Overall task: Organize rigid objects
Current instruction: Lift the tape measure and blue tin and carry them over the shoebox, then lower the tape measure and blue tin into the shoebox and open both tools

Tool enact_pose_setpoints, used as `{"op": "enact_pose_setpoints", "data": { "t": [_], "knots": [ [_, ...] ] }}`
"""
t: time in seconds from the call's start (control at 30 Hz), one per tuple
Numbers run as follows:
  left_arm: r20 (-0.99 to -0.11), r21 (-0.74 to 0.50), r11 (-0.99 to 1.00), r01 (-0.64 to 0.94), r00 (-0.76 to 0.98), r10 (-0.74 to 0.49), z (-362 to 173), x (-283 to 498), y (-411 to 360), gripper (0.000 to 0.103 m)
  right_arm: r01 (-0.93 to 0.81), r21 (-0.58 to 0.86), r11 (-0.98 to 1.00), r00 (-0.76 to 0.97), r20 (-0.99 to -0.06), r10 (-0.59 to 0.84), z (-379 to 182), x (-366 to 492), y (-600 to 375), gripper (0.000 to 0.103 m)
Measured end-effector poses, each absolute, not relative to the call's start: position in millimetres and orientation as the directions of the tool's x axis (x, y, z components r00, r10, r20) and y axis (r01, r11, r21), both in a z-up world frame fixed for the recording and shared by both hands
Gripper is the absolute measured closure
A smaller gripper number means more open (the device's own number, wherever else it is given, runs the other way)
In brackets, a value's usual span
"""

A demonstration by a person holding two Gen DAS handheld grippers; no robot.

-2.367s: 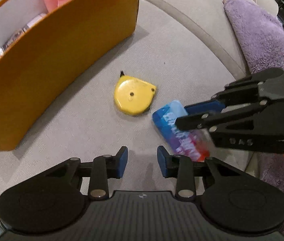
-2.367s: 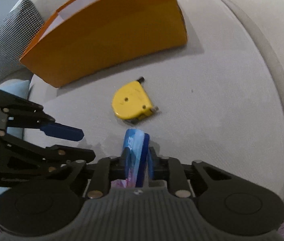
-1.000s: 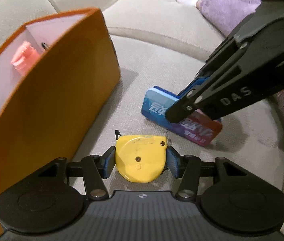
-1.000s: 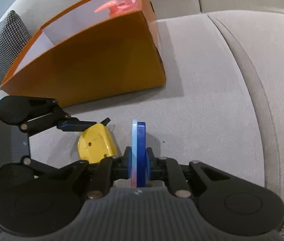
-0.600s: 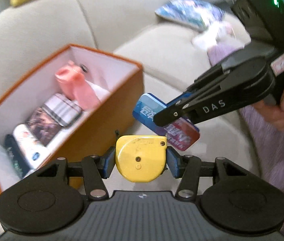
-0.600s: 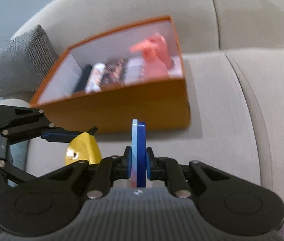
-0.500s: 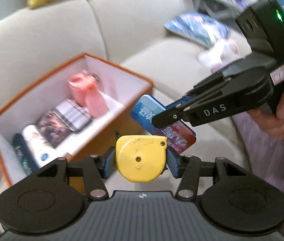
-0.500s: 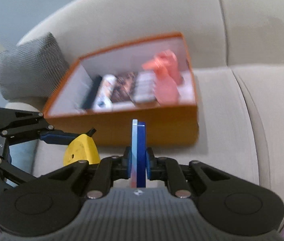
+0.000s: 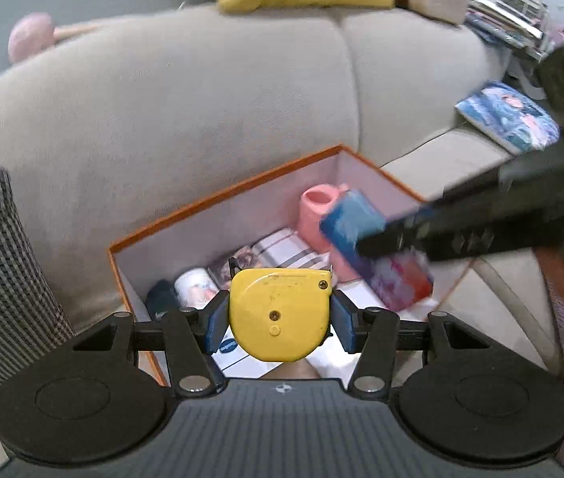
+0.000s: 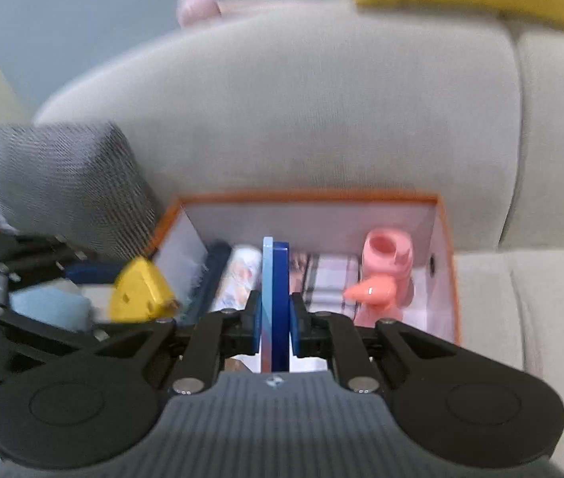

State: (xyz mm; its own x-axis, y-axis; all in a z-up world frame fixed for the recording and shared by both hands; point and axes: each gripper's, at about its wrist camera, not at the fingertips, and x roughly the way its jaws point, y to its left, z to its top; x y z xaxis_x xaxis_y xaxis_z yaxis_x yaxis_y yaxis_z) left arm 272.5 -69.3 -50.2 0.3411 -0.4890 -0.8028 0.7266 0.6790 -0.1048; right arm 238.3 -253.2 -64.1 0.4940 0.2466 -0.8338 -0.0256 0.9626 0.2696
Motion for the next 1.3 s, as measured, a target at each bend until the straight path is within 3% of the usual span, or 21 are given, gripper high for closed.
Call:
{"op": "enact_pose_setpoints", "data": {
  "t": [0.23,0.43,0.7,1.03,1.3],
  "knots": [
    [-0.836,-0.104,0.691,0.715,0.313,-0.450,-81.0,288.3,-67.9,0.042,0.057,0.316,0.947,0.323,-0.904,0.281,-133.8,259.5,-240.2,0.089],
    [-0.860,-0.091,0.675,0.733,0.284,-0.424,-99.1,287.7,-68.2,0.042,0.135,0.376,0.917,0.246,-0.909,0.337,-160.7,270.0,-239.9,0.089],
    [-0.870,-0.086,0.679,0.729,0.277,-0.408,-103.4,297.0,-73.4,0.042,0.131,0.329,0.935,0.170,-0.937,0.306,-168.8,276.7,-229.6,0.089],
    [-0.862,-0.105,0.675,0.731,0.271,-0.428,-98.1,289.9,-72.5,0.042,0.079,0.172,0.982,0.096,-0.982,0.164,-167.8,279.8,-225.0,0.073],
    [-0.863,-0.100,0.682,0.724,0.278,-0.422,-96.3,290.0,-67.7,0.042,0.078,0.210,0.975,0.079,-0.976,0.203,-171.2,283.1,-221.1,0.073]
  ]
}}
